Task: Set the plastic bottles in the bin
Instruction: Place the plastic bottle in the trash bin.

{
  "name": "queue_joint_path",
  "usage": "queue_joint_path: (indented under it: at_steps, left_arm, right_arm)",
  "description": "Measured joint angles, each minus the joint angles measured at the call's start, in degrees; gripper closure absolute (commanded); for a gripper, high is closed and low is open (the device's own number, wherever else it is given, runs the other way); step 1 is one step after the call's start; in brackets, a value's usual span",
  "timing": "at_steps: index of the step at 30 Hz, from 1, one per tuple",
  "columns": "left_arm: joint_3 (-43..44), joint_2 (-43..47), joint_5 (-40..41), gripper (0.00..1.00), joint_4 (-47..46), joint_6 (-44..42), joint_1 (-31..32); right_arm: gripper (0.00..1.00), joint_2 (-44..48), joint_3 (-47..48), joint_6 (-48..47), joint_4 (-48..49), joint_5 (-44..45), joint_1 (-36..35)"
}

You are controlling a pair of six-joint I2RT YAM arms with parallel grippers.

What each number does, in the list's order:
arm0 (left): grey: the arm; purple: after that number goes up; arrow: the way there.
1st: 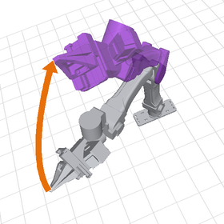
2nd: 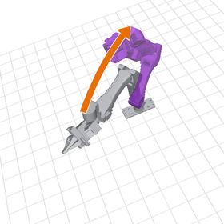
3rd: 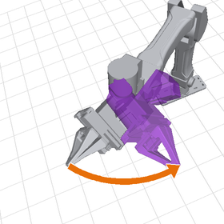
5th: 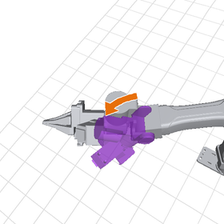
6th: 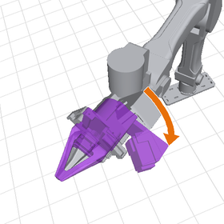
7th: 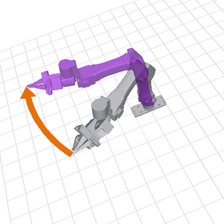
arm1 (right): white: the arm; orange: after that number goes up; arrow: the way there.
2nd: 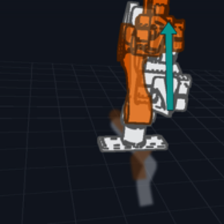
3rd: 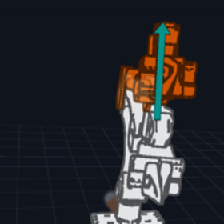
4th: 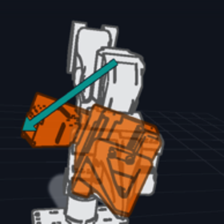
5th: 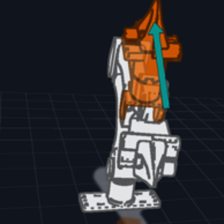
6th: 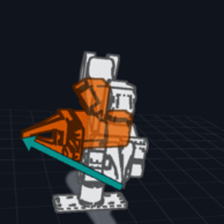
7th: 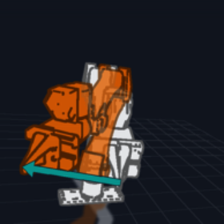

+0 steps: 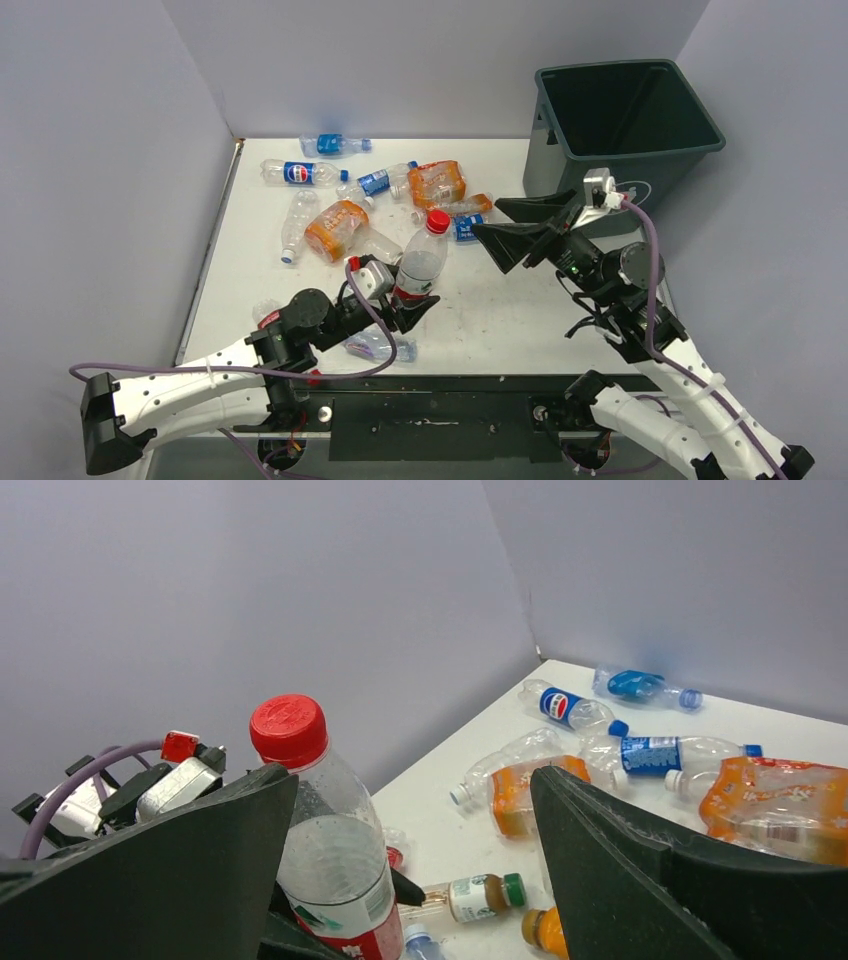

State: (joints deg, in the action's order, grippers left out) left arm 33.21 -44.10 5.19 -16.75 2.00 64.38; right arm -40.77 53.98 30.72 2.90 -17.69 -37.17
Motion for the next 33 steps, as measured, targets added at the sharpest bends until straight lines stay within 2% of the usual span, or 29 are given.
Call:
queue_joint_path:
  at_steps: [9, 19, 21, 23, 26, 29, 31, 33]
  left_arm:
    - [-0.07, -1.79, -2.03, 0.93, -0.15, 9.57, -0.07]
    - [-0.07, -1.86, -1.86, 0.98, -0.15, 11.41, -0.35]
    - [-0.07, -1.86, -2.12, 0.98, -0.15, 11.34, -0.35]
    - [-0.07, -1.86, -2.32, 0.98, -0.17, 11.23, -0.35]
    - [-0.07, -1.86, -2.49, 0.98, -0.15, 10.86, -0.35]
    - [-0.07, -1.86, -2.51, 0.94, -0.15, 10.56, -0.35]
    - [-0.07, -1.86, -2.4, 0.84, 0.42, 10.4, -0.37]
    - [-0.07, -2.01, -2.01, 0.7, 1.22, 10.36, -0.42]
  right_arm:
    - [0.1, -9.03, 0.22, 4.02, 7.96, -5.46, -0.11]
    - [0.1, -13.49, 2.89, 4.5, 10.03, -7.32, -4.61]
    - [0.08, -13.68, 3.04, 4.26, 9.88, -7.28, -5.38]
    - [0.01, -14.58, 4.15, 3.82, 8.94, -7.17, -6.14]
    - [0.17, -16.98, 6.6, 2.97, 7.69, -6.97, -6.84]
    - [0.41, -18.45, 7.08, 2.45, 6.6, -6.73, -7.43]
    - [0.58, -18.86, 7.08, 2.32, 6.23, -6.73, -7.67]
    - [0.75, -18.86, 7.08, 2.27, 6.23, -6.91, -8.13]
